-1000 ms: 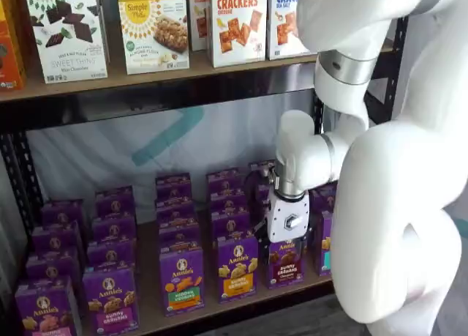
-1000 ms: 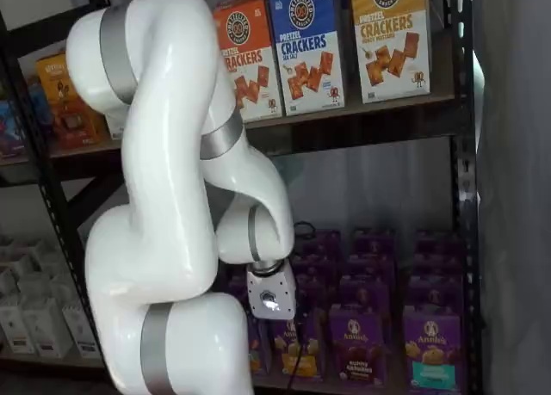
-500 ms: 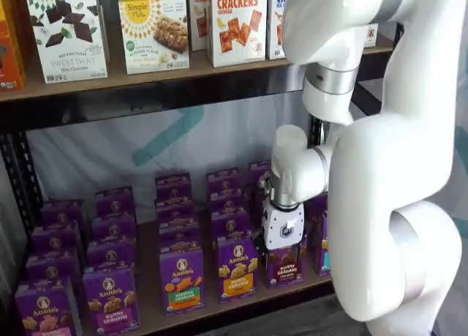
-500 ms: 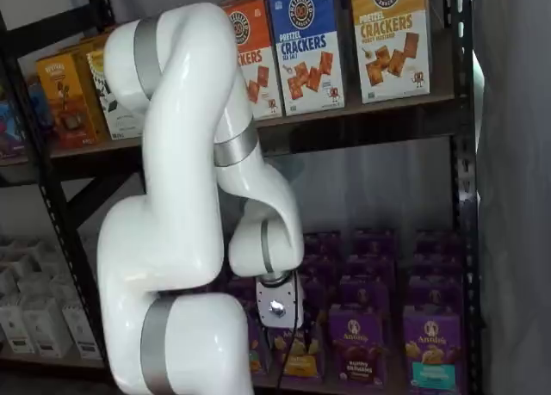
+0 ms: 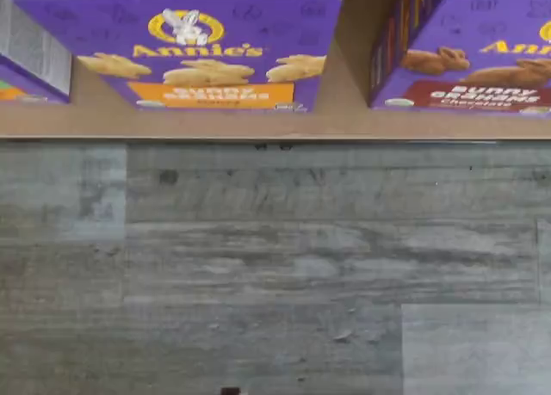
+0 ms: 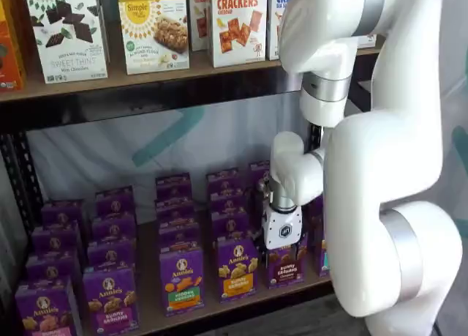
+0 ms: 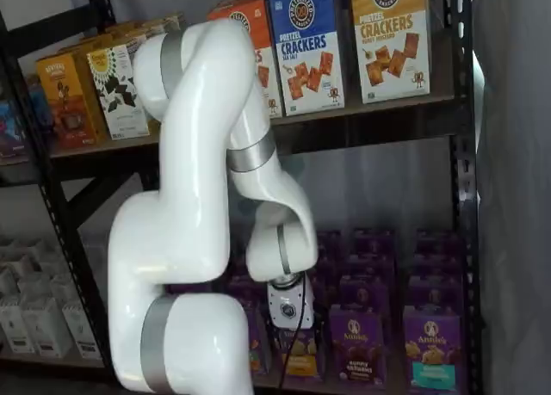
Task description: Pick up the purple box with a brown patch in the center, on the bottom shelf, the fifth box from the left
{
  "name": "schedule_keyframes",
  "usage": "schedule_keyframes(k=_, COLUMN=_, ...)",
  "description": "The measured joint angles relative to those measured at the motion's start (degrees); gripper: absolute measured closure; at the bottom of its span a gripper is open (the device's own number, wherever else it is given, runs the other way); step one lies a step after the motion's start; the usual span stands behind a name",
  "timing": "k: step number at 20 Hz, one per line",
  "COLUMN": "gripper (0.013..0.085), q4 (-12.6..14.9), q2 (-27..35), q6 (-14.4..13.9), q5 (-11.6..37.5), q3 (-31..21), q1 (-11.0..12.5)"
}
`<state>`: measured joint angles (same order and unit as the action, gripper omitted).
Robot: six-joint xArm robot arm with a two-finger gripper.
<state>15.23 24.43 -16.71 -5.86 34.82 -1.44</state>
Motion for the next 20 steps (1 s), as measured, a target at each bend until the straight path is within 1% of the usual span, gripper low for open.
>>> schedule_keyframes(k=2, gripper=0.013, q4=3.88, q2=1.64, q6=-2.65, q5=0.25, q3=1.57, q1=1.22)
schedule_keyframes(k=3, gripper=0.013, q4=6.32, q2=2.54, q6=-4.41, q5=0.36, q3=2.48, q1=1.93)
schedule_keyframes(k=6, gripper=0.013, q4=11.19, q2=4.66, q6=-7.82, q5=0.22, q3=4.76, q1=3.36)
schedule_keyframes(k=9, gripper=0.013, q4=9.19, q2=6.5, q6=-5.52, q5=0.97, q3=6.2, q1=3.63)
schedule_keyframes(k=10, gripper=0.013, q4=6.5, q2=7.1, q6=-3.09, q5=1.68, q3=6.42, q1=3.4)
schedule_keyframes(k=11, gripper=0.013, q4=5.75, q2=7.61, q6=-2.4, q5=2.06, q3=6.78, q1=3.31)
schedule_keyframes(k=12, gripper=0.013, q4=6.65, q2=8.29, q6=-3.24, q5=2.09, q3=7.53, q1=3.39)
schedule_keyframes(k=14, gripper=0.013, q4=11.24, q2=9.77, q6=-7.38, q5=1.81, q3=9.36, q1=3.86)
schedule_keyframes(k=15, gripper=0.013, q4=11.67, q2=10.43, q6=-7.78, q5=1.82, q3=10.09, q1=3.87)
schedule_keyframes(k=17, gripper=0.013, q4=8.95, q2=11.59, q6=-5.41, q5=2.02, q3=11.32, q1=3.49)
schedule_keyframes(k=19, gripper=0.013, q4=7.12, q2=12.82, q6=-3.55, q5=2.04, q3=12.86, q1=3.53)
schedule_keyframes(k=20, gripper=0.013, q4=7.04, q2=13.44, q6=-3.21, q5=1.86, q3=13.75, q1=3.82)
